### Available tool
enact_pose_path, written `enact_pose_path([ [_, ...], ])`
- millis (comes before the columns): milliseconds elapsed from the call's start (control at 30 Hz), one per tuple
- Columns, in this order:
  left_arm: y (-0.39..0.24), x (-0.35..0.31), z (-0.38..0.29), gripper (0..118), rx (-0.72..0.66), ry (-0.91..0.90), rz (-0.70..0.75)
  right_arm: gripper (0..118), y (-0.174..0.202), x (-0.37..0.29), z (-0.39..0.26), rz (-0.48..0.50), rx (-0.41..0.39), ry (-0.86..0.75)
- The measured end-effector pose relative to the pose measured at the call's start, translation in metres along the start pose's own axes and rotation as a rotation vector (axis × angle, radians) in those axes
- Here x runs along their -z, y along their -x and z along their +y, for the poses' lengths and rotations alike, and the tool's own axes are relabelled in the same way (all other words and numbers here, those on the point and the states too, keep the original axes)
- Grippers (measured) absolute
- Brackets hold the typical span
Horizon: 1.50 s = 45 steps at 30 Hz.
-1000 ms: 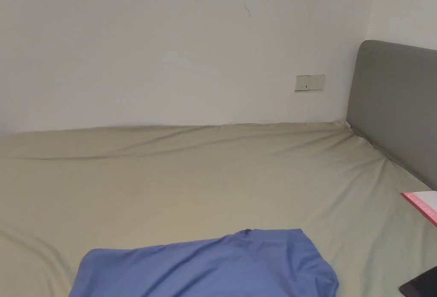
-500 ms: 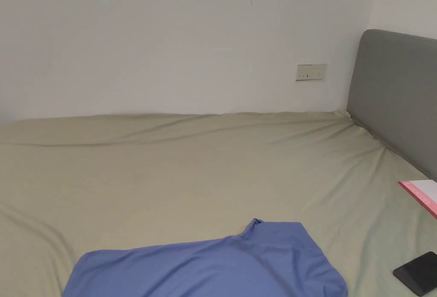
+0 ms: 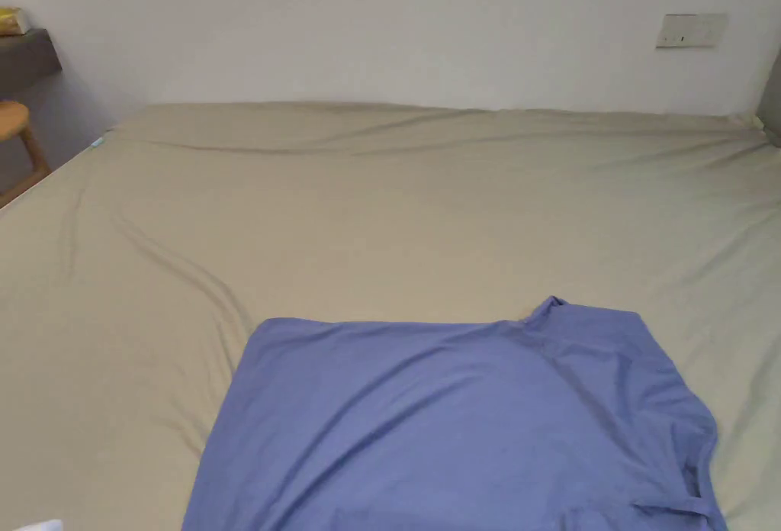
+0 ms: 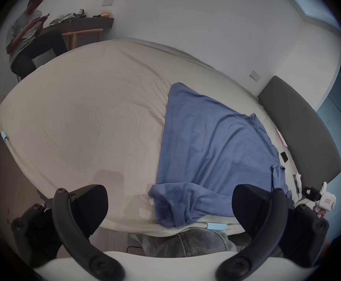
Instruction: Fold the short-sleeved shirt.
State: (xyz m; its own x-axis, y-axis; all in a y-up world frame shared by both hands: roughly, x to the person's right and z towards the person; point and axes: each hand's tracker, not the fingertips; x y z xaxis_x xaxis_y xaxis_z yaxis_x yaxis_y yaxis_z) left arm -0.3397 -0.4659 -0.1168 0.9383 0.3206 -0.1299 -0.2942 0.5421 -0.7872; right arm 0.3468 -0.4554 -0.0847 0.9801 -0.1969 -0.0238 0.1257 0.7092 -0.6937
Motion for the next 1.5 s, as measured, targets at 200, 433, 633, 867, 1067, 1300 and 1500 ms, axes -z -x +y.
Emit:
enact_pose_path([
  [200, -0.008, 0.069, -0.004, 118, 0.089, 0.195, 0.025, 69, 0.021, 0.021, -0.017, 0.004, -0.101, 0.098],
  [433, -0.03, 0.065, 0.006, 6, 0.187, 0.135, 0.104, 69, 0.029, 0.048, -0.026, 0.008, -0.138, 0.171],
  [633, -0.041, 0.055, 0.009, 7, 0.212, 0.132, 0.115, 52, 0.032, 0.084, -0.031, 0.06, -0.097, 0.274],
  [867, -0.038, 0.04, 0.009, 7, 0.156, 0.138, 0.07, 8, 0.02, 0.074, -0.009, 0.123, 0.008, 0.25],
  [1067, -0.048, 0.021, 0.024, 7, 0.192, 0.106, 0.032, 8, 0.014, 0.051, 0.01, 0.156, 0.017, 0.207],
  [1300, -0.068, 0.026, 0.069, 7, 0.252, 0.035, 0.027, 8, 0.017, 0.073, 0.06, 0.169, 0.049, 0.101],
  [1500, -0.066, 0.067, 0.137, 7, 0.144, -0.001, -0.045, 8, 0.019, 0.132, 0.124, 0.127, 0.061, 0.04],
])
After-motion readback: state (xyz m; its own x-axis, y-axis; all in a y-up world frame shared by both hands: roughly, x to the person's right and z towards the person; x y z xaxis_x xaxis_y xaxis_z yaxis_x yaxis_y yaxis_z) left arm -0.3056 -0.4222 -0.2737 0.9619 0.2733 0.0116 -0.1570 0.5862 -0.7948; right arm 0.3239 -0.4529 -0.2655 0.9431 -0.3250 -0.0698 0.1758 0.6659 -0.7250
